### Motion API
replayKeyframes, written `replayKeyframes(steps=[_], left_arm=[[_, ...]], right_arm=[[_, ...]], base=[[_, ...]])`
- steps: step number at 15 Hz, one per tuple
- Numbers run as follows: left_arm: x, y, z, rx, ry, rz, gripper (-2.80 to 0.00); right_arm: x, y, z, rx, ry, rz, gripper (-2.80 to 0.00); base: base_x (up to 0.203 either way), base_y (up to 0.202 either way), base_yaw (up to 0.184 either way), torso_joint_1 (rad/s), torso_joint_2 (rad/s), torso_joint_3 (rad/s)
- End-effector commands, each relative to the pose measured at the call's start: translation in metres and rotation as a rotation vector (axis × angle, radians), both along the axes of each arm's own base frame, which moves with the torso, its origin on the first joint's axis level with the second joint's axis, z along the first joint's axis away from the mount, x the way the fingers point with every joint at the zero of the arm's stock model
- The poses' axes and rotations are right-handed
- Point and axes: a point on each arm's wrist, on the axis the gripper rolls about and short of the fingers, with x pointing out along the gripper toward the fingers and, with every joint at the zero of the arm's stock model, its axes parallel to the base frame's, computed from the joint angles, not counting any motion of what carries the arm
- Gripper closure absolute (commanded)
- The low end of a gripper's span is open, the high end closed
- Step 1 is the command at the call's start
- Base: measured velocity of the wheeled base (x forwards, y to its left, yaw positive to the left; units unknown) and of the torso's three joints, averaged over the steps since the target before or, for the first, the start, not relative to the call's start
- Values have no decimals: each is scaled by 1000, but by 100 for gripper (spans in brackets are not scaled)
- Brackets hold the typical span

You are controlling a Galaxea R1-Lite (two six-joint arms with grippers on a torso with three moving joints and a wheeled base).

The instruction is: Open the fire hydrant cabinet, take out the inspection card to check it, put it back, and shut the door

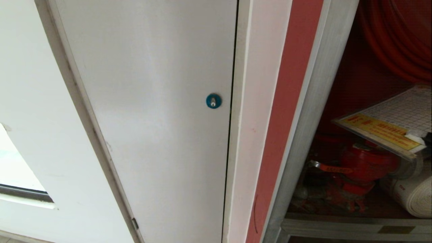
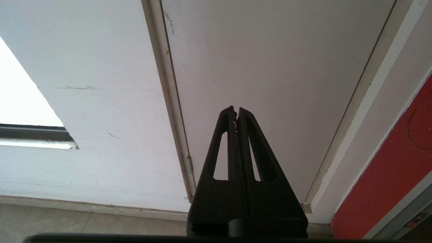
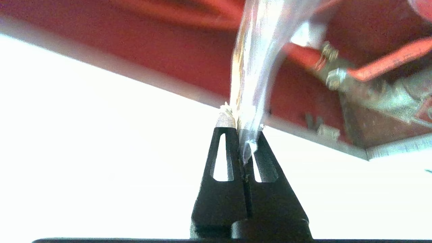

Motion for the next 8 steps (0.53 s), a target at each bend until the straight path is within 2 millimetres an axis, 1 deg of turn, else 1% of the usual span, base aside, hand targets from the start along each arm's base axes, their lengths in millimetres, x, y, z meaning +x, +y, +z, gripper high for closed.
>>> replayKeyframes(steps=[1,4,6,7,8], left_arm=[[0,0,0,0,1,0,0],[0,0,0,0,1,0,0],[0,0,0,0,1,0,0],[0,0,0,0,0,0,0],[0,0,0,0,1,0,0]], right_arm=[[-39,-7,7,10,-101,15,0],[-83,-13,5,-78,-182,93,0],[-109,-15,0,-153,-255,244,0],[-117,-15,-3,-201,-283,327,0],[-119,-14,-6,-249,-306,382,0]], base=[[0,0,0,0,0,0],[0,0,0,0,0,0],[0,0,0,0,0,0],[0,0,0,0,0,0],[0,0,0,0,0,0]])
